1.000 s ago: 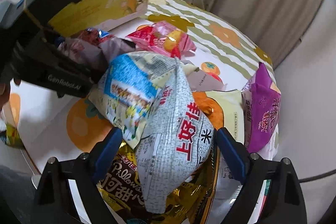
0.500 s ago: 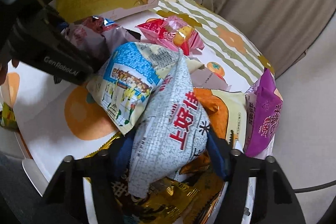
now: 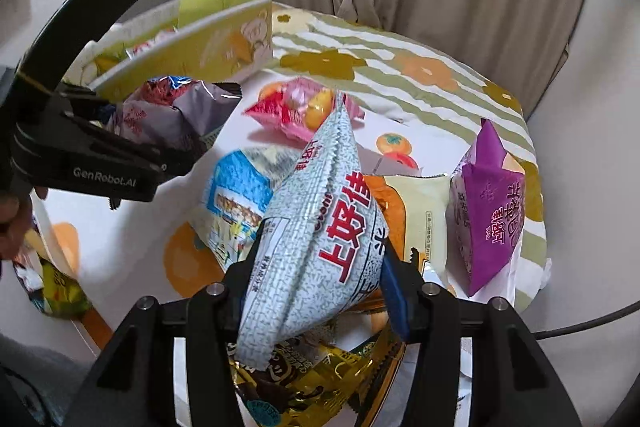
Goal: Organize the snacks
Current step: 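Carry both bags to the yellow box and release them inside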
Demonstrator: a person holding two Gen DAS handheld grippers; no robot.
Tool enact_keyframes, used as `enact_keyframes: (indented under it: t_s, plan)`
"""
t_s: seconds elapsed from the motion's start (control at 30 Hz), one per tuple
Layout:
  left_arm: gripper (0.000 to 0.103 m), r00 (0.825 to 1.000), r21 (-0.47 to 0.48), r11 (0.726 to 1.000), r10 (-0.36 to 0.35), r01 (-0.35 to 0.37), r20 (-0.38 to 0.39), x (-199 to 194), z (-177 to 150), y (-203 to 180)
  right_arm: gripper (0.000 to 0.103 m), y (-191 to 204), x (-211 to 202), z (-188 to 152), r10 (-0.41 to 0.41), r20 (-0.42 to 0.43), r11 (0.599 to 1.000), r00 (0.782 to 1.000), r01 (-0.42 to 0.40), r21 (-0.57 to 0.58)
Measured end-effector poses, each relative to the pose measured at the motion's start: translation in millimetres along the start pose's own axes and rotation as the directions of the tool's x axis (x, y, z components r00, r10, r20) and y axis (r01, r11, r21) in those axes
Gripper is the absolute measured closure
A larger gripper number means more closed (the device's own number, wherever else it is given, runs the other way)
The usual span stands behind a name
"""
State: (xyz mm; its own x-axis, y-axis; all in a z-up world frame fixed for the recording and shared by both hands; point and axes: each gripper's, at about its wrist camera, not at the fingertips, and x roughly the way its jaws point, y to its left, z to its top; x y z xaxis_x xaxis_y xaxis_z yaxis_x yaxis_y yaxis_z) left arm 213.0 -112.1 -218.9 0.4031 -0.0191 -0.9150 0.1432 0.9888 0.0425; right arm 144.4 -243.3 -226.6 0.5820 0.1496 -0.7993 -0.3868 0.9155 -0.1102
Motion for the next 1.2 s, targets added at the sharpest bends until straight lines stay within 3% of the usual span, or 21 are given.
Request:
enact_keyframes:
  t_s: [0.33,0.6,0.83,1.03,1.2]
  plan:
    - [0.038,0.991,-0.045,0.999,-0.015,0.022,0.136,-78,-7,4,0.055,7,-50,18,0.042,0.110,0.999,0.993,-0.045,0.022]
    - [0.038,0.971,-0.082,0.997,0.026,-0.006,0.238,-134,0,37,0.055,32,-90,64,0.057,0.194,0.998,0.979,-0.053,-0.025]
    - [0.038,0.961,-0.126,0.992,0.063,-0.029,0.271,-152,8,114,0.055,77,-96,118,0.091,0.252,0.996,0.964,-0.087,-0.025]
    - [0.038,0.966,-0.147,0.988,0.089,-0.054,0.243,-142,14,187,0.055,119,-74,162,0.117,0.251,0.991,0.961,-0.129,0.031]
    - [0.038,0.977,-0.143,0.989,0.070,-0.042,0.201,-118,21,241,0.055,151,-42,190,0.120,0.214,0.986,0.969,-0.142,0.090]
